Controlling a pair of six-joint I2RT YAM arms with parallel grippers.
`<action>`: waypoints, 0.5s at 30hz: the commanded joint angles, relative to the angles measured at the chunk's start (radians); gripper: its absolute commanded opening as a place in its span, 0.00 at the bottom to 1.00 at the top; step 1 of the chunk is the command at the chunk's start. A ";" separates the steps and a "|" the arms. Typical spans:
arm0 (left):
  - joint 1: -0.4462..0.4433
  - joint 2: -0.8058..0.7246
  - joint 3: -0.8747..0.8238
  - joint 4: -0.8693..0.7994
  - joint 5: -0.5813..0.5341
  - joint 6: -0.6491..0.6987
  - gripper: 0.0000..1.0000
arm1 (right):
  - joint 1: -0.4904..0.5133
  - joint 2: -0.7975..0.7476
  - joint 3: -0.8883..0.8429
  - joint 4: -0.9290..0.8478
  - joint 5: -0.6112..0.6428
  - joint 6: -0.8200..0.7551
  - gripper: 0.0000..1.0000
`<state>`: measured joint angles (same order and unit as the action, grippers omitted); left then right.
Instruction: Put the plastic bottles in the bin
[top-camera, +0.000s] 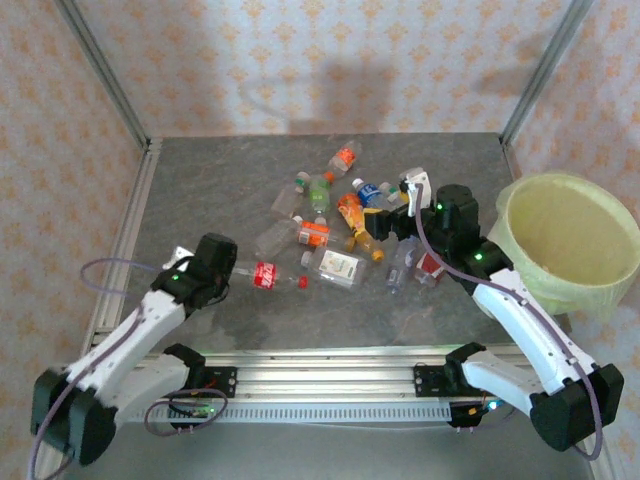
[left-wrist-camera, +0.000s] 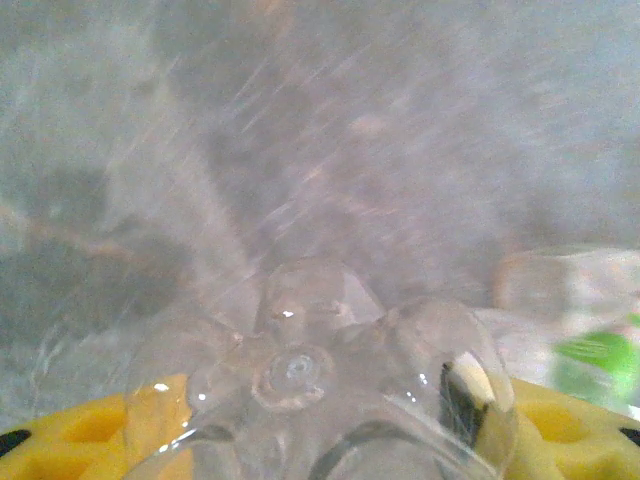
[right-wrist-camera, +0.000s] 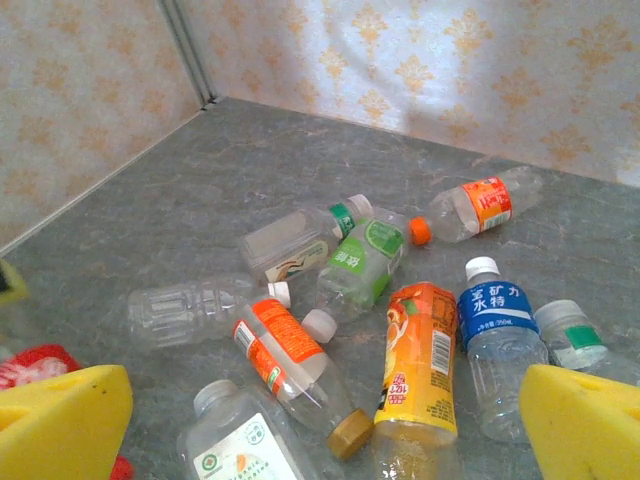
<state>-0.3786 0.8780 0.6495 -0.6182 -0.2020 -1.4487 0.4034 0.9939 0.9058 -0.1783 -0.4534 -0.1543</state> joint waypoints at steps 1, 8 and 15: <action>0.003 -0.121 0.088 -0.125 -0.184 0.294 0.52 | 0.004 0.002 -0.014 0.090 0.021 0.061 0.99; 0.003 -0.031 0.360 0.056 0.027 0.720 0.50 | 0.003 0.072 0.028 0.127 -0.078 0.129 0.99; 0.001 0.197 0.662 0.151 0.311 0.983 0.50 | 0.004 0.170 0.121 0.190 -0.311 0.145 0.99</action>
<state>-0.3786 1.0237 1.2381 -0.5301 -0.0418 -0.6586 0.4034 1.1553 0.9558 -0.0696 -0.6258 -0.0299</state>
